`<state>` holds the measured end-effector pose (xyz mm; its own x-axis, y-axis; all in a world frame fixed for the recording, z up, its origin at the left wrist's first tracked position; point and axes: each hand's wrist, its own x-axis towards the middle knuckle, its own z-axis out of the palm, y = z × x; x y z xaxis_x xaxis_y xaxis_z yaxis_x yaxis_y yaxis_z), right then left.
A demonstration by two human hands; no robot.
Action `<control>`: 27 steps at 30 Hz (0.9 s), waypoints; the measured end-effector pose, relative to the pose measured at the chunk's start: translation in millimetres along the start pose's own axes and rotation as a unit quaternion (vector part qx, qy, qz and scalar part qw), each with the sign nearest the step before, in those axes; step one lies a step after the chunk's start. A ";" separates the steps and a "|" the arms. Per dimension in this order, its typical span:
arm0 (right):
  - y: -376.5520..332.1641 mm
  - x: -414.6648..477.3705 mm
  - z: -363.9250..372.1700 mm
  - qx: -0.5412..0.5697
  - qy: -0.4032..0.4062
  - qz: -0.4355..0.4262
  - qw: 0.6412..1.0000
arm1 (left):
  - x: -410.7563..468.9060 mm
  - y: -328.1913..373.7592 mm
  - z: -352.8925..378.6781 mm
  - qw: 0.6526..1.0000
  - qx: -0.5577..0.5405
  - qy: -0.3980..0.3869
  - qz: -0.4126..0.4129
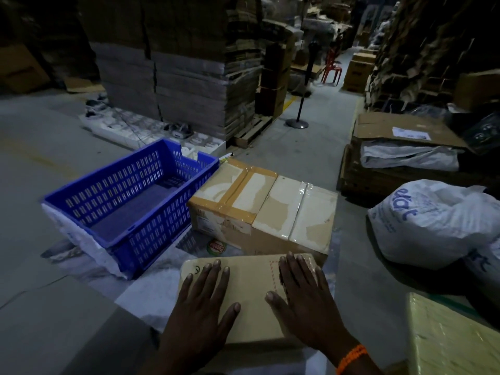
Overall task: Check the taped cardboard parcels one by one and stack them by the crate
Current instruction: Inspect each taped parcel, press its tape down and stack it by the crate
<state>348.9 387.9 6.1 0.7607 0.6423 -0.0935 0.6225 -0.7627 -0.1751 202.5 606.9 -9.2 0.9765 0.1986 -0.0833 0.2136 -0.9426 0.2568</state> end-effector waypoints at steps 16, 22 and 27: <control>-2.9 -71.4 -3.8 0.497 0.154 0.229 0.823 | -33.0 8.0 -23.2 0.881 -0.376 0.229 -0.172; -13.0 -91.6 12.9 0.546 0.209 0.222 0.780 | -48.2 5.6 -15.6 0.866 -0.377 0.268 -0.191; -11.1 -114.9 22.4 0.575 0.230 0.265 0.739 | -69.5 4.7 -14.0 0.782 -0.511 0.282 -0.218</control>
<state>250.5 324.2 -3.1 0.9883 -0.0199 -0.1509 -0.1522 -0.1590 -0.9755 136.1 592.5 11.3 0.6000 0.7999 -0.0137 0.1586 -0.1021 0.9821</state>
